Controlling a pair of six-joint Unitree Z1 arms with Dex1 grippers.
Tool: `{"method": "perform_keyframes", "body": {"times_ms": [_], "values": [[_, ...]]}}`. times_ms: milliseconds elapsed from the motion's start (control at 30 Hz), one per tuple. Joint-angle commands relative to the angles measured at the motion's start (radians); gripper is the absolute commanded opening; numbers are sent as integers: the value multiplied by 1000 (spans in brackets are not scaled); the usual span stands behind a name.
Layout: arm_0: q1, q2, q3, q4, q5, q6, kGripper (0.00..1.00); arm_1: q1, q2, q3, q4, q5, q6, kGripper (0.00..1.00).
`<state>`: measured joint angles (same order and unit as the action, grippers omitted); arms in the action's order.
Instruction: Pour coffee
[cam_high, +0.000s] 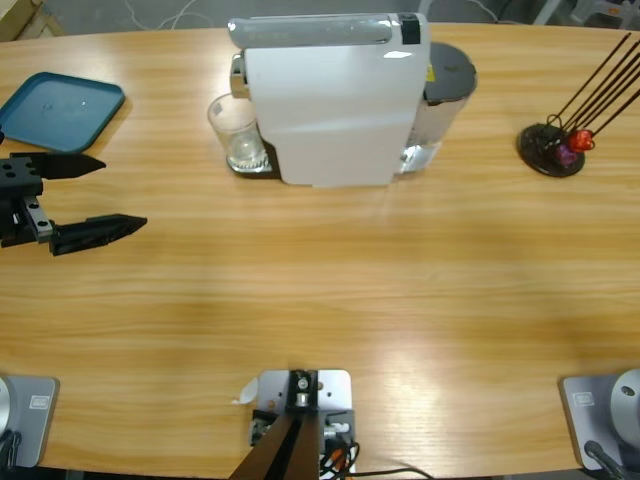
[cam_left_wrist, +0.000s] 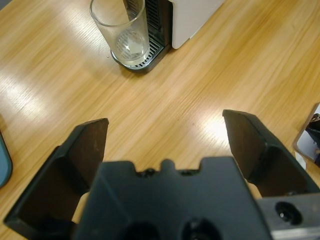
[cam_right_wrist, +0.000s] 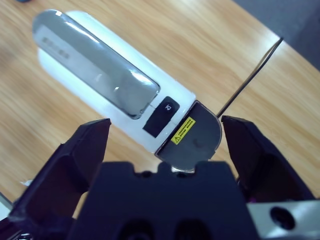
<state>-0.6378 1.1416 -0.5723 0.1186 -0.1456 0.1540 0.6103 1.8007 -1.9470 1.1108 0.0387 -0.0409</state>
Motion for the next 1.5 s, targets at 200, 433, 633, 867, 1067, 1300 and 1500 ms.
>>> {"method": "perform_keyframes", "body": {"times_ms": [200,433,633,867,1067,1300,1500], "values": [[-8,24,34,-16,14,-17,996,-43,86,-2,-9,5,4,0],[-8,29,34,-17,14,-17,996,-49,93,0,-8,38,1,0],[-8,29,34,-17,15,-17,996,-40,109,-5,-9,84,-7,0],[-8,36,37,-22,15,-17,996,-38,112,-6,-9,90,-8,0],[-8,34,38,-25,15,-17,996,-38,132,-11,-17,83,-11,0],[-8,35,40,-26,15,-17,996,-38,132,-9,-12,79,-11,0],[-8,32,40,-26,15,-17,996,-37,126,16,-14,72,-13,0]]}}
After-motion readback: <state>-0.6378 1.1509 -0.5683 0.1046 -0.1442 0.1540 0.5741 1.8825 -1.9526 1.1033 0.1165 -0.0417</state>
